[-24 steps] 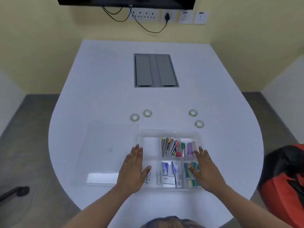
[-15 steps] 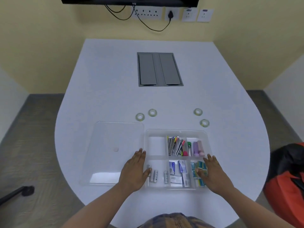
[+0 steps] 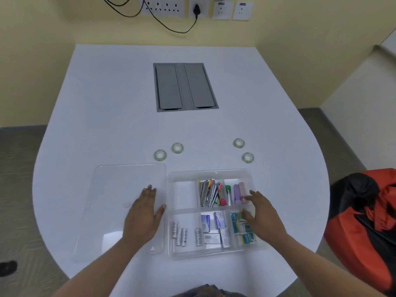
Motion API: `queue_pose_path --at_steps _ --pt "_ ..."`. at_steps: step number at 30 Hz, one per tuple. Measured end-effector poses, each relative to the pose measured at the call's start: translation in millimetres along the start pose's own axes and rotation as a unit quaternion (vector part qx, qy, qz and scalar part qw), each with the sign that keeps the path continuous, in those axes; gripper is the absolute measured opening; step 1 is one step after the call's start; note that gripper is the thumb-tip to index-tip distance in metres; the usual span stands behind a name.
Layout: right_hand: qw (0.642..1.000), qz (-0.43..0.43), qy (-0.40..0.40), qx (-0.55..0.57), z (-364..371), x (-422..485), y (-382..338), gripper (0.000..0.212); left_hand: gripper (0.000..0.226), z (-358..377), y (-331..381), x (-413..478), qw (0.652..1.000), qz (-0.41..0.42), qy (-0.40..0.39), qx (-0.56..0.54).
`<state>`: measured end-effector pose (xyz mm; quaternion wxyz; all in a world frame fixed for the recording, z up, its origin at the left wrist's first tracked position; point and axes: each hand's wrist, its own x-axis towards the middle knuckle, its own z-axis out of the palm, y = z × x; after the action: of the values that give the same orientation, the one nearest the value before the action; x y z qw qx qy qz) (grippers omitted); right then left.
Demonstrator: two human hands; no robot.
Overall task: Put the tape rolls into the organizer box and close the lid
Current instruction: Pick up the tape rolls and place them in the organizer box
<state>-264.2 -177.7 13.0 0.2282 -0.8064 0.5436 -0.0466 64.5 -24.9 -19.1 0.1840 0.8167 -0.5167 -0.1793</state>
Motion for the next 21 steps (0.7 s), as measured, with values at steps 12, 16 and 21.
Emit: queue_pose_path --at_steps 12,16,21 --pt "1.0 0.003 0.005 0.018 -57.7 115.3 22.5 0.033 0.072 6.2 -26.5 36.9 0.991 -0.074 -0.032 0.11" --pt "0.999 0.024 -0.022 0.017 -58.3 142.1 24.7 0.032 0.073 12.9 -24.0 43.5 0.99 -0.086 -0.047 0.105" --pt "0.998 0.049 -0.049 0.012 -51.3 168.1 28.7 0.031 0.083 24.6 -27.8 39.8 0.987 -0.095 -0.08 0.1"
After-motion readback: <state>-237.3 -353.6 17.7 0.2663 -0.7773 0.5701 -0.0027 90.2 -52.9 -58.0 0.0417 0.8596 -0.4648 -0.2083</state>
